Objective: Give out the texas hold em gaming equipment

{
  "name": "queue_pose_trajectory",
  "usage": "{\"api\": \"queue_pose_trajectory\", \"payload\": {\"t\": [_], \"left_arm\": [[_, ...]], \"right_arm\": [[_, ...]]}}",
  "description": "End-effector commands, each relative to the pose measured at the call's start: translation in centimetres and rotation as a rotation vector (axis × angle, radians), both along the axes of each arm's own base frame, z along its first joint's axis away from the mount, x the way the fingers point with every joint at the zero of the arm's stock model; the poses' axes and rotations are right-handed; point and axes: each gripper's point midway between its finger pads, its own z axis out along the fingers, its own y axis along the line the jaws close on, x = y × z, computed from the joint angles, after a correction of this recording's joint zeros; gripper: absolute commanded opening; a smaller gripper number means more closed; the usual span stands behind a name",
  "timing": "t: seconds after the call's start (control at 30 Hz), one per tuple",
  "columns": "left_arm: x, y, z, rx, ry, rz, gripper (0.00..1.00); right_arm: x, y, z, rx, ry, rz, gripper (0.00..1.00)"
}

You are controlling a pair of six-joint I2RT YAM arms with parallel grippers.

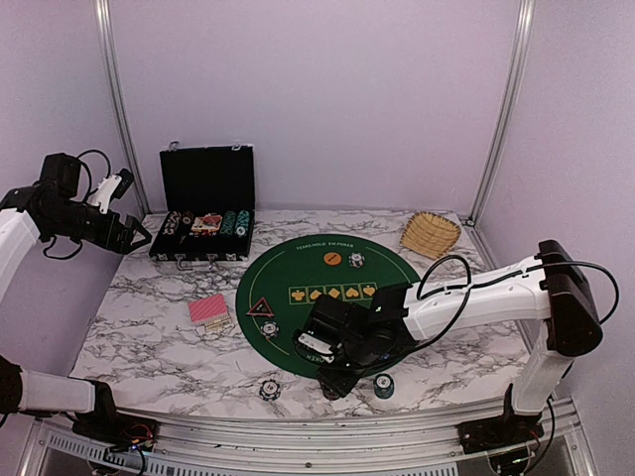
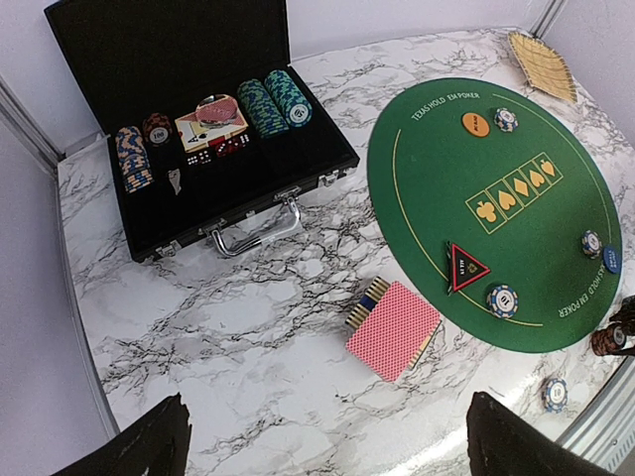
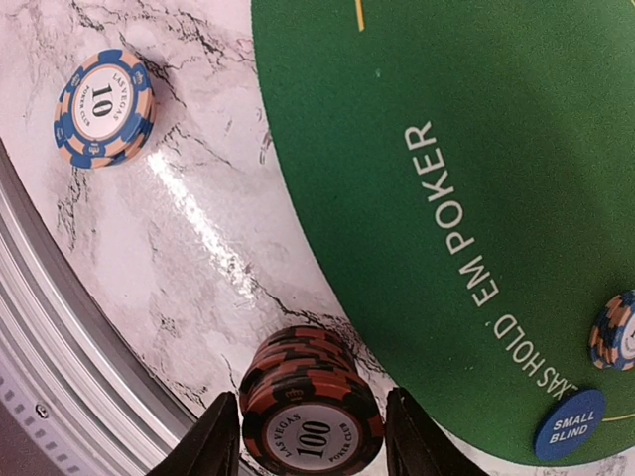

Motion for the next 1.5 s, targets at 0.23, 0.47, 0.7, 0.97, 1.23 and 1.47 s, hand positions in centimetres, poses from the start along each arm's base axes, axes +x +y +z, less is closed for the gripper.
{"api": "queue_pose_trajectory", "payload": {"t": [0.23, 0.47, 0.7, 0.97, 1.23, 1.47], "left_arm": [[-0.4, 0.0, 0.3, 0.002, -0.003, -0.007, 0.99], [-0.4, -0.1, 0.5, -0.002, -0.006, -0.008, 0.99], [-0.5, -0.1, 0.6, -0.005, -0.009, -0.007, 0.99], [-0.6, -0.2, 0.5, -0.011, -0.004, -0.007, 0.99], [-0.8, -0.1, 0.5, 0.001, -0.01, -0.007, 0.99], [-0.8, -0.1, 0.4, 0.005, -0.01, -0.012, 0.99]], "right_arm": [[0.3, 0.8, 1.7, 0.034, -0.033, 0.006, 0.3], [1.2, 1.7, 4.2, 0.067, -0.071, 0.003, 0.2], [4.8, 3.4, 7.2, 0.118, -0.136, -0.023, 0.19], [11.9, 7.1, 6.5, 0.177, -0.173, -0.091, 0.19], [17.5, 9.7, 2.6, 0.187, -0.149, -0.129, 0.19], [19.6, 10.9, 0.9, 0.183, -0.137, -0.141, 0.19]]}}
